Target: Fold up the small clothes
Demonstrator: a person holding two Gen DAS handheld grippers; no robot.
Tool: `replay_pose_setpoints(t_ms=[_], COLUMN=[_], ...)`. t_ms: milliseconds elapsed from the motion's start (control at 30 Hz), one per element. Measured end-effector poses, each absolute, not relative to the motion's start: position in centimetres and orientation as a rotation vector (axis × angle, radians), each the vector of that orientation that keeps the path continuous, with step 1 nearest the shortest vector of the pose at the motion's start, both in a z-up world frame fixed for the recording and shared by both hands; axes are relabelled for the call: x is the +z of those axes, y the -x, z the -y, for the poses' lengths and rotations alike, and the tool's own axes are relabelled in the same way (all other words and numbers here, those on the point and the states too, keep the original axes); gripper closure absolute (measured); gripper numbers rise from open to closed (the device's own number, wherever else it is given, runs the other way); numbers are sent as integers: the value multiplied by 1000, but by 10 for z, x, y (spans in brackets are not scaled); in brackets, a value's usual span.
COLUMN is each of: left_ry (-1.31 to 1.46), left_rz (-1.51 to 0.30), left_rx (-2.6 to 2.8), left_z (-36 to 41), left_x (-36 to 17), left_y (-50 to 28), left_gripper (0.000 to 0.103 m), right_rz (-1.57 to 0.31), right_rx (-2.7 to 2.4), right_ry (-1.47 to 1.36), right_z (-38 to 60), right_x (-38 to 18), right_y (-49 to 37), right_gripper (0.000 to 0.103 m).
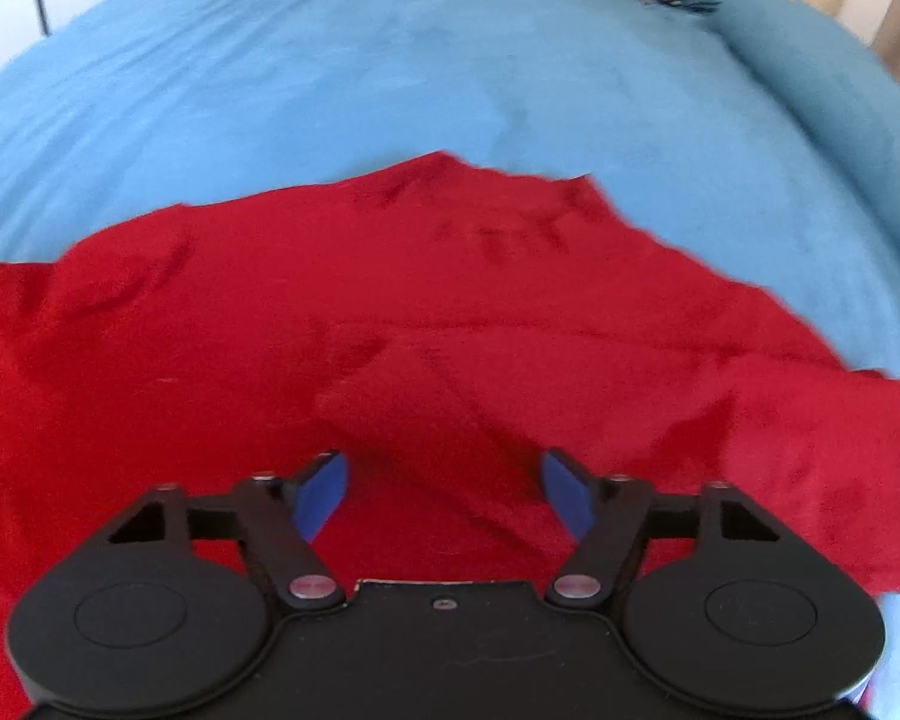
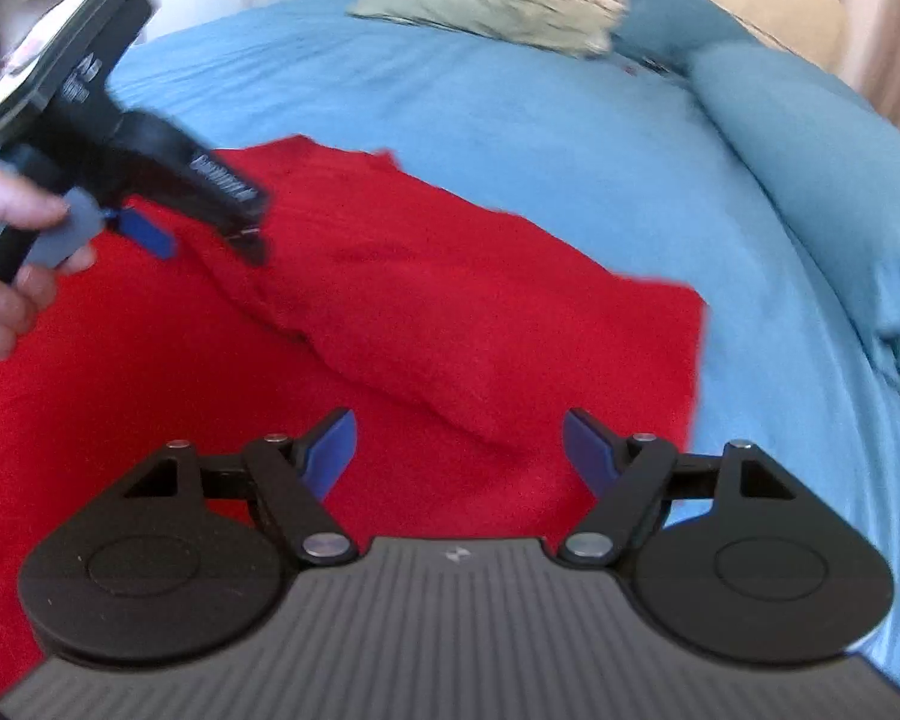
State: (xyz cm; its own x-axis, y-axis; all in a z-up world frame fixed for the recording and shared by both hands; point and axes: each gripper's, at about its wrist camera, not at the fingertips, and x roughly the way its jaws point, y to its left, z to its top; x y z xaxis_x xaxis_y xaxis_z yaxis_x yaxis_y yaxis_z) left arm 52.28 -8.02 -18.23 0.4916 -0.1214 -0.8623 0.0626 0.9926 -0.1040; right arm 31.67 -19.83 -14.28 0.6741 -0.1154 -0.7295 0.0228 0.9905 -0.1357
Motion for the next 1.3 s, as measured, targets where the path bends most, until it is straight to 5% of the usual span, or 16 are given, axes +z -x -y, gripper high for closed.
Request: replay_pose_setpoints(t_ms=[400, 433, 500, 533, 567, 933, 1300], left_ry=[138, 149, 141, 135, 143, 181, 134], left_rz=[-1035, -1030, -1015, -1010, -1004, -690, -793], left_rx=[-123, -118, -90, -73, -65, 36, 71], left_z=[64, 67, 72, 72, 70, 4, -27], left_x=[-182, -184, -183, -181, -178, -102, -156], left_y=[-502, -507, -513, -516, -517, -519, -506], left_gripper=[29, 35, 66, 90, 99, 99, 99], right_rz=[-885, -881, -864, -857, -847, -790, -799], right_rx=[-253, -262, -275, -281, -292, -352, -366], right_ry=[7, 6, -8, -11, -13, 66, 79], right_z=[234, 237, 242, 243, 245, 244, 274], right_x=[-164, -167, -171, -175, -178, -188, -190], right_y=[-324, -327, -331, -340, -343, -384, -378], right_gripper=[9, 9, 7, 6, 5, 3, 2])
